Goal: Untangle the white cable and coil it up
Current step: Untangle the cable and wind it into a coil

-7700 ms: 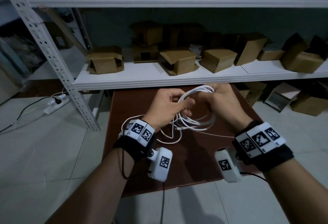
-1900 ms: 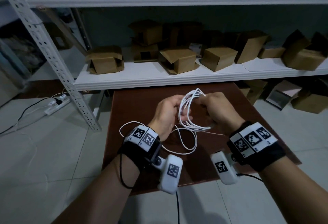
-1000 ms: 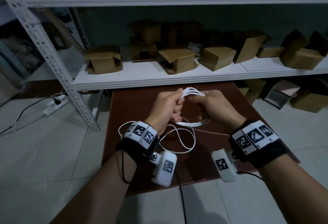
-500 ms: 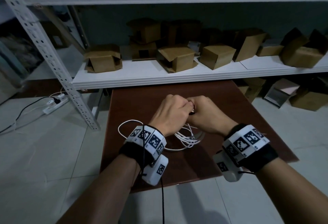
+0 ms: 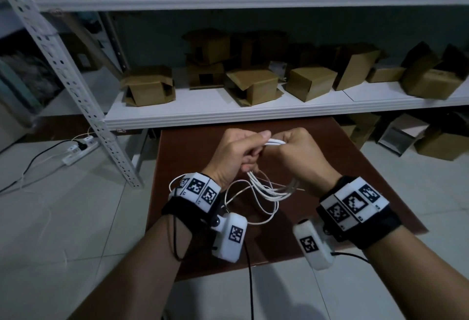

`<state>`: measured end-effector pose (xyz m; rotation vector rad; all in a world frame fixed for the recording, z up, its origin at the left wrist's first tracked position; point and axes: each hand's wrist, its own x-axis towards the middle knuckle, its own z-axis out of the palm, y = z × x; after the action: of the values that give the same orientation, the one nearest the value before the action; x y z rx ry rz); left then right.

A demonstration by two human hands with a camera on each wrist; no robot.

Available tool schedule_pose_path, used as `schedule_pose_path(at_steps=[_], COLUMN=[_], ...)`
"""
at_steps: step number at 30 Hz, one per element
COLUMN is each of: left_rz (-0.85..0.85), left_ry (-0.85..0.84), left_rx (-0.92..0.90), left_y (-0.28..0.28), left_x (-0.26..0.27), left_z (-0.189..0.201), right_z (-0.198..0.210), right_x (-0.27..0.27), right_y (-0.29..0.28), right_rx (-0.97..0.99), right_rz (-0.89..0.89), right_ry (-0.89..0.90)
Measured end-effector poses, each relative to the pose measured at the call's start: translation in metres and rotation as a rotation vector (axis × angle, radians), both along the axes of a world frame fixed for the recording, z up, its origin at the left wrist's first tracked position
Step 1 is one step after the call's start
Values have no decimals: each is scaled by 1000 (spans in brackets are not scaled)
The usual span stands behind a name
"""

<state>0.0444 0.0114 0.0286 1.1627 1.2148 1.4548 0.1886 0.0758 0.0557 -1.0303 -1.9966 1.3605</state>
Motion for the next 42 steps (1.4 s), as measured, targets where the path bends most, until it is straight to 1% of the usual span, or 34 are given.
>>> schedule_pose_path(at_steps=[2, 4, 5, 7, 9, 11, 16, 19, 20, 21, 24, 25, 27, 29, 30, 31, 33, 34, 35, 37, 39, 42], left_rz=[11, 64, 105, 211, 295, 342, 384, 368, 355, 349, 360, 363, 372, 348, 321, 281, 167, 108, 63, 34, 109, 226], left_ry=[-78, -153, -174, -166, -96, 21, 356, 550, 590, 613, 662, 670, 634, 527, 437, 309, 30, -69, -128, -178, -163, -102], left_rx=[15, -5, -18, -38, -26, 20, 170, 215, 219, 217, 216, 209, 193, 167, 149, 114, -15, -68, -88, -69, -58, -29], left_y=[2, 4, 6, 11, 15, 18, 14, 9, 9, 9, 10, 10, 11, 12, 13, 13, 12, 11, 11, 10, 11, 14], left_x=[-1, 1, 4, 10, 10, 5, -2, 1, 3, 5, 8, 7, 6, 7, 6, 5, 1, -2, -4, -3, 1, 6], left_z=[-2, -4, -6, -7, -10, -14, -11, -7, -8, -9, -8, -8, -8, -6, -5, -3, 0, 1, 0, -2, -2, -1], right_z=[9, 14, 13, 5, -4, -4, -2, -2, -1, 0, 2, 2, 2, 4, 6, 7, 11, 12, 13, 13, 11, 7], right_x=[1, 0, 0, -3, -6, -5, 4, 5, 5, 6, 5, 3, 0, -3, -4, -4, -3, -2, -1, 0, -2, -6], right_y=[-4, -10, -10, -7, -5, -4, 4, 6, 8, 8, 2, 0, -6, -10, -11, -11, -8, -5, -1, 2, 0, -3], right_rx=[-93, -177, -205, -187, -112, -38, 118, 317, 336, 289, 5, -62, -129, -170, -196, -232, -317, -341, -352, -365, -366, -305], right_rz=[-44, -76, -81, -87, -62, -11, 127, 139, 142, 153, 167, 155, 95, 37, 13, -10, -66, -104, -142, -193, -204, -145], right_ry=[125, 215, 237, 260, 235, 197, 55, -218, -265, -252, -102, -66, -9, 44, 77, 121, 239, 294, 334, 368, 369, 335])
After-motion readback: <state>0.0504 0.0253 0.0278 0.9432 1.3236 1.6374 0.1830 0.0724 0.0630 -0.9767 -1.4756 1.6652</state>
